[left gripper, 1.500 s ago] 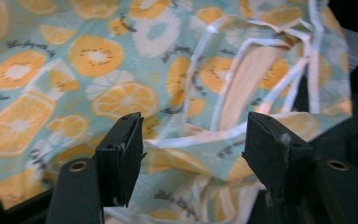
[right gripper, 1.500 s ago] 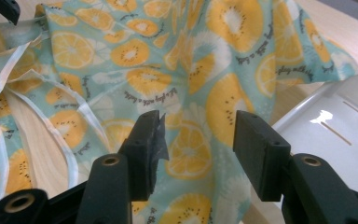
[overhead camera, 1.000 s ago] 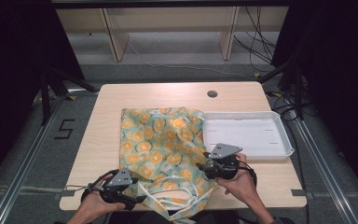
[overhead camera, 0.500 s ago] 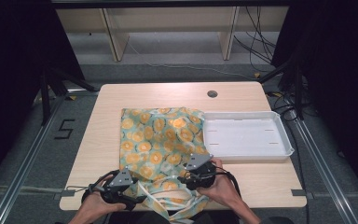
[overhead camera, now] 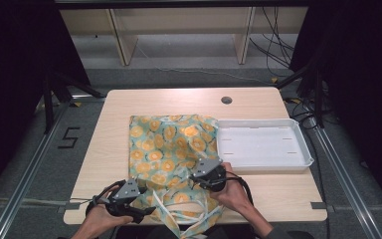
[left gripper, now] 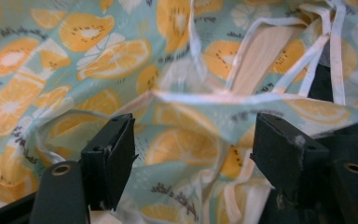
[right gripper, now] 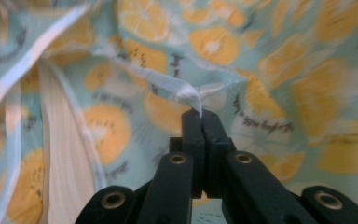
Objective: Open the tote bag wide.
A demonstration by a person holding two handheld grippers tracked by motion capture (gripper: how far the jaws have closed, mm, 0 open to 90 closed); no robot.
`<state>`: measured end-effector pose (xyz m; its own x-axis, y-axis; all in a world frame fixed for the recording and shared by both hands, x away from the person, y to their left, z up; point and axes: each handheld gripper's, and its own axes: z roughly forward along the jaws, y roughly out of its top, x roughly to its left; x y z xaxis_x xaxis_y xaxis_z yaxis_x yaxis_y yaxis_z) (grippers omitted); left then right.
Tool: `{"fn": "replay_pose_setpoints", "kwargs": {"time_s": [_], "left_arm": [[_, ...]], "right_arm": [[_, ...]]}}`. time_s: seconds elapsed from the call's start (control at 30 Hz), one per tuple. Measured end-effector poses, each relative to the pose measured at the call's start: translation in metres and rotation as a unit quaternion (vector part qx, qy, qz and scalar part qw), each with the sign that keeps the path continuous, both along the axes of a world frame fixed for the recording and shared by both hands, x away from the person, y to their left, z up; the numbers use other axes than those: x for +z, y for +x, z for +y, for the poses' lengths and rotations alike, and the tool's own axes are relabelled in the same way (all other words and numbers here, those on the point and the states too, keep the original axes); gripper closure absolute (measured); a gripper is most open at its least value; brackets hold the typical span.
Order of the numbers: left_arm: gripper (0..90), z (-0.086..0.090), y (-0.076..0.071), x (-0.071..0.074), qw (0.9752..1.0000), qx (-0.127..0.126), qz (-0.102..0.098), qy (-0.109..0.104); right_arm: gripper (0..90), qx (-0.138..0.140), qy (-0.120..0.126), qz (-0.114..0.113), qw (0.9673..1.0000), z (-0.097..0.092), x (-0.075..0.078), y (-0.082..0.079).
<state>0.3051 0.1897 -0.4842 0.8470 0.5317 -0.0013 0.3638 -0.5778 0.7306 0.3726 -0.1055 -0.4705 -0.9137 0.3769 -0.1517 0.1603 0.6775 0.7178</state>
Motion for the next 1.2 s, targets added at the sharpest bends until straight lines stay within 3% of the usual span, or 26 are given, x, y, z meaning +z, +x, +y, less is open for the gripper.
{"fn": "replay_pose_setpoints", "kwargs": {"time_s": [0.13,0.23,0.3,0.33,0.43,0.5,0.53,0.57,0.6,0.67,0.7,0.73,0.77,0.83,0.87,0.93,1.0,1.07,1.13,1.2], "left_arm": [[28.8,-0.004,0.001,-0.001,0.9988,0.005,-0.045,0.020],[30.0,-0.007,0.006,0.004,0.9953,0.025,-0.089,0.030],[30.4,-0.006,0.010,0.009,0.9911,0.035,-0.123,0.038],[30.4,-0.008,0.012,0.011,0.9899,0.041,-0.131,0.037],[31.4,-0.015,0.017,0.017,0.9836,0.037,-0.171,0.042],[31.3,-0.020,0.021,0.020,0.9802,0.025,-0.185,0.065],[30.7,-0.022,0.025,0.022,0.9780,0.004,-0.186,0.095],[30.6,-0.025,0.028,0.021,0.9773,0.005,-0.185,0.103],[30.5,-0.028,0.035,0.019,0.9747,0.010,-0.191,0.115],[30.3,-0.030,0.048,0.016,0.9740,0.016,-0.188,0.126],[30.4,-0.031,0.055,0.013,0.9743,0.030,-0.191,0.116],[30.0,-0.031,0.061,0.013,0.9729,0.032,-0.191,0.126],[30.1,-0.032,0.066,0.011,0.9733,0.034,-0.192,0.121],[37.4,-0.035,0.073,0.010,0.9773,0.038,-0.182,0.102],[42.5,-0.037,0.075,0.010,0.9770,0.036,-0.183,0.103],[60.7,-0.040,0.082,0.014,0.9750,0.021,-0.189,0.115],[78.1,-0.043,0.089,0.018,0.9719,0.018,-0.200,0.122],[88.5,-0.047,0.096,0.024,0.9724,0.028,-0.204,0.109],[89.3,-0.049,0.104,0.033,0.9715,0.032,-0.210,0.106],[89.4,-0.050,0.113,0.043,0.9735,0.046,-0.207,0.085]], "right_arm": [[90.0,-0.023,0.052,0.008,0.9983,-0.013,0.016,0.009],[90.0,-0.021,0.062,-0.001,0.9979,-0.018,0.023,0.016],[90.0,-0.026,0.070,-0.007,0.9972,-0.021,0.026,0.019],[90.0,-0.030,0.074,-0.005,0.9968,-0.022,0.028,0.019],[90.0,-0.031,0.085,-0.004,0.9959,-0.024,0.034,0.024],[90.0,-0.037,0.098,-0.004,0.9945,-0.025,0.039,0.027],[90.0,-0.036,0.100,-0.008,0.9943,-0.025,0.041,0.028],[90.0,-0.032,0.104,-0.013,0.9939,-0.025,0.044,0.029],[90.0,-0.027,0.109,-0.011,0.9937,-0.025,0.046,0.030],[90.0,-0.025,0.111,-0.014,0.9934,-0.025,0.050,0.031],[90.0,-0.026,0.114,-0.015,0.9931,-0.024,0.052,0.032],[90.0,-0.024,0.111,-0.008,0.9935,-0.024,0.053,0.031],[90.0,-0.019,0.111,-0.018,0.9934,-0.024,0.053,0.033],[90.0,-0.027,0.117,-0.016,0.9926,-0.024,0.053,0.034],[90.0,-0.025,0.116,-0.019,0.9927,-0.023,0.053,0.035],[90.0,-0.028,0.117,-0.013,0.9927,-0.022,0.052,0.037],[90.0,-0.021,0.118,-0.018,0.9927,-0.020,0.050,0.041],[90.0,-0.032,0.112,-0.016,0.9930,-0.021,0.050,0.043],[88.2,-0.043,0.112,-0.016,0.9926,-0.023,0.048,0.047],[81.1,-0.051,0.102,-0.017,0.9933,-0.029,0.048,0.051]]}}
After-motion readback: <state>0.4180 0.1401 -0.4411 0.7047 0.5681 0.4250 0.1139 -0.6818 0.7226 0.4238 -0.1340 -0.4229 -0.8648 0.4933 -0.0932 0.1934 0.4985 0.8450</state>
